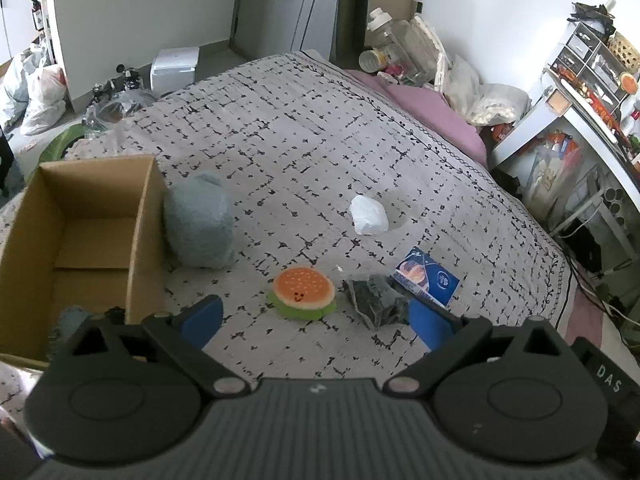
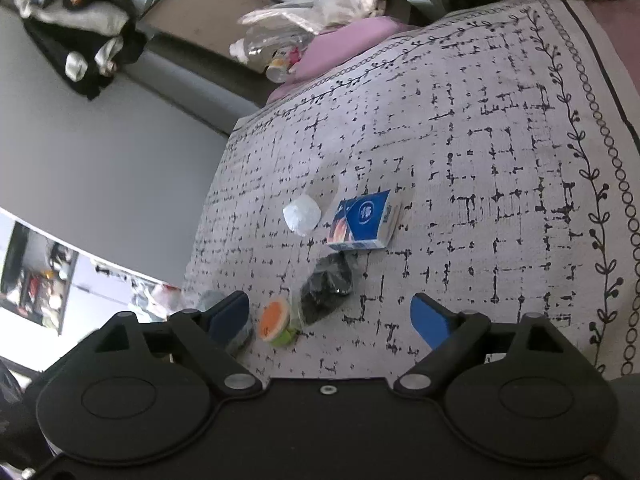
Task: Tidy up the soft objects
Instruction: 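Move both tools back to the clear bag and blue tissue pack, then grasp clear bag of dark items with left tool while right grasps Vinda tissue pack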
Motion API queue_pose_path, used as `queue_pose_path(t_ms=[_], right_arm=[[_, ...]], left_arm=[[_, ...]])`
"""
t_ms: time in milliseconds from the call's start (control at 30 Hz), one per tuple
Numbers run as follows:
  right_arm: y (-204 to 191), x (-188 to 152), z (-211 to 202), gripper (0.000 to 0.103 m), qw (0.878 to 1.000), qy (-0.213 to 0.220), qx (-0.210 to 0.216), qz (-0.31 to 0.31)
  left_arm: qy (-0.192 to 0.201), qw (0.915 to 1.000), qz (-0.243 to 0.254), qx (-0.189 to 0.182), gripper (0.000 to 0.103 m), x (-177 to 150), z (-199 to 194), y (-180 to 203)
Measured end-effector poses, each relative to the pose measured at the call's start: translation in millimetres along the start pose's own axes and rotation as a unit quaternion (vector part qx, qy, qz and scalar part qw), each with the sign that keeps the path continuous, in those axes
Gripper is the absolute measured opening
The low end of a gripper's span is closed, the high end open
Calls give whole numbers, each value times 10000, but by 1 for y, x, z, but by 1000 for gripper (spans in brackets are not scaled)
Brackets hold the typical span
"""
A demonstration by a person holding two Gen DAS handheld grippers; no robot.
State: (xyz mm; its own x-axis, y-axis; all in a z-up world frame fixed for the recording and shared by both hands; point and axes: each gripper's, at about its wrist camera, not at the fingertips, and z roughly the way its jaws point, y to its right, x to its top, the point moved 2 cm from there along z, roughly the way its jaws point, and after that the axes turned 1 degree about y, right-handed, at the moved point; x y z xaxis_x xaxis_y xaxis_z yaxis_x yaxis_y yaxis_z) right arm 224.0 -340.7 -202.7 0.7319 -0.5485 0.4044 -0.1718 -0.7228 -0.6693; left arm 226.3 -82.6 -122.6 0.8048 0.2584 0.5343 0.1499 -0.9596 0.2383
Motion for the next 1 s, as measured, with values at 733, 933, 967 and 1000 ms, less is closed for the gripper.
queue_pose_path(t_ms=[733,933,967,1000], right_arm=[[41,28,54,62,9933,151,252,1116],[49,34,77,62,9926,10,79,1209],[50,34,81,62,9926,-19,53,1211],[50,35,84,61,9928,-36,45,1200]], left_arm=[[-719,9954,-524,-353,90,-7,89,39],[-834,9945,-582,-243,90,-10,111,47],[-870,9942,-582,-238,90,-11,115,48],[-896,9940,-592,-215,90,-11,118,49]])
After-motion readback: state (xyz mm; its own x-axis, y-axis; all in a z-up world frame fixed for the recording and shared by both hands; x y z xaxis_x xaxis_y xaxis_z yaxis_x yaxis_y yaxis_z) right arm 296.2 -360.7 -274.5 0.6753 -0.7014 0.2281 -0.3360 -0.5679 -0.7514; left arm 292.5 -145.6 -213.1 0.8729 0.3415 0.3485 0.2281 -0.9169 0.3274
